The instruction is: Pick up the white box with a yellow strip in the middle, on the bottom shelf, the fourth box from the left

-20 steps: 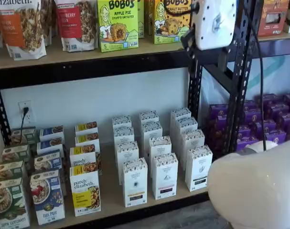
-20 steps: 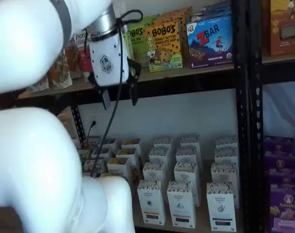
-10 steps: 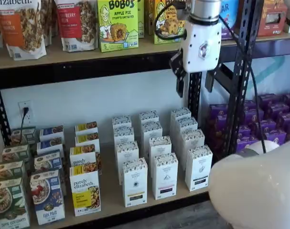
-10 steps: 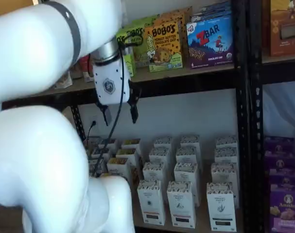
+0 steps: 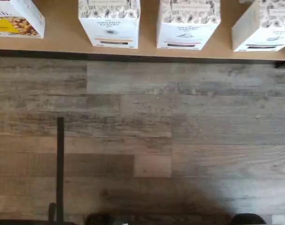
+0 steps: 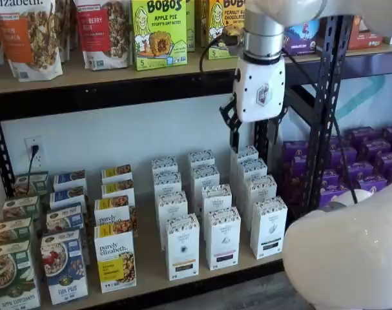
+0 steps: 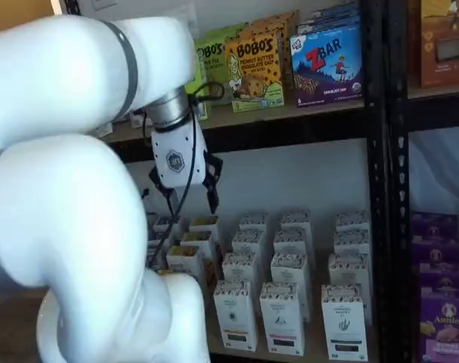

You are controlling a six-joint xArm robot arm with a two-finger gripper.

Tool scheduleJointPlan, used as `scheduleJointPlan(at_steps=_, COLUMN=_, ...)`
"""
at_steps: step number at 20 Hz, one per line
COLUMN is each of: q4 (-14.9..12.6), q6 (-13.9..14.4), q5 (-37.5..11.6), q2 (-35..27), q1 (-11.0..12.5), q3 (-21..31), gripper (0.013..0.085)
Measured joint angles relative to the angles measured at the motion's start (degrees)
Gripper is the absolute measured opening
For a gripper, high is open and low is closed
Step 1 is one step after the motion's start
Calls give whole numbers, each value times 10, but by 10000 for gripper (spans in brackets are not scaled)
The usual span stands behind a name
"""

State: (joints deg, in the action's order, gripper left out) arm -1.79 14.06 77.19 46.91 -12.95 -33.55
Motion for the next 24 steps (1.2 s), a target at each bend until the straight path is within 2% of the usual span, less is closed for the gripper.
scheduleJointPlan(at_steps=6, q4=10, q6=8, q5=-74, q2=-39, q1=-9, q3=28, gripper=850)
scheduleJointPlan(at_steps=17, q4=-9, q6=57, q5=-208, q2=-146, q1=-47, q3=57, gripper=850)
scheduleJointPlan(at_steps=24, q4=6, q6=57, q5=-288, q2=-220, q1=-54, q3=67, gripper=850)
